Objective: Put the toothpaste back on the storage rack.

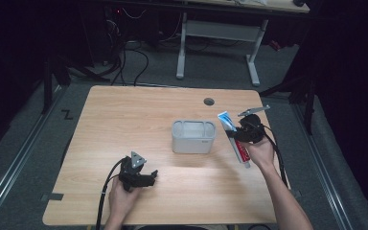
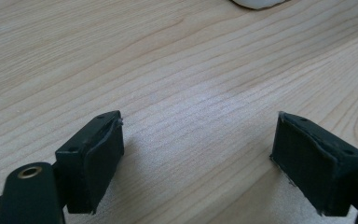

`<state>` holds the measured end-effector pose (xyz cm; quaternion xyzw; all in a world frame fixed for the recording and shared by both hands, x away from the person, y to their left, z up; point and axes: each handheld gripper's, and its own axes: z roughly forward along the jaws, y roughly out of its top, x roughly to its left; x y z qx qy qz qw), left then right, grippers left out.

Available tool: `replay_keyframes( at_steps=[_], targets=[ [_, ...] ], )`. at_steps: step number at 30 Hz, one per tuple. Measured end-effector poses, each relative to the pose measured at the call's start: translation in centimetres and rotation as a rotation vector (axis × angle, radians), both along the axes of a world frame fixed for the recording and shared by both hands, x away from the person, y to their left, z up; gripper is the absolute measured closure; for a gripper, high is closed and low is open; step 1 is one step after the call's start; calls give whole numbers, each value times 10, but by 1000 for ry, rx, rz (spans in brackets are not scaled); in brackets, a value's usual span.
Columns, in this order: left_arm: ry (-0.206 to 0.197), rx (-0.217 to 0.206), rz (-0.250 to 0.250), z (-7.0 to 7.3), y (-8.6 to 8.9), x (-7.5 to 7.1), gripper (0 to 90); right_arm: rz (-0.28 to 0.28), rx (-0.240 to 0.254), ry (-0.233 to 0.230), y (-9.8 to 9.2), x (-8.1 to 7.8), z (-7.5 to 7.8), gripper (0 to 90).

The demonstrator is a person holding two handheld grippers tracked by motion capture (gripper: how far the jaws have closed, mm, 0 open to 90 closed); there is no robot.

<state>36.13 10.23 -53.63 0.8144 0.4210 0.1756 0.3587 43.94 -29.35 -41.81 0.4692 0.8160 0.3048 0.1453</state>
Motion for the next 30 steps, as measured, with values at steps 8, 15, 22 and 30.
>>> replay_keyframes(
  at_steps=[8, 15, 22, 30],
  targets=[
    [0, 0, 0, 0, 0, 0, 169, 44, 31, -34, 4, -12, 14, 707],
    [0, 0, 0, 0, 0, 0, 169, 67, 68, -75, 10, -20, 24, 708],
    [0, 1, 0, 0, 0, 0, 169, 116, 102, -113, 26, -25, 37, 711],
    [-1, 0, 0, 0, 0, 0, 169, 150, 133, -134, 41, -25, 46, 714]
  ],
)
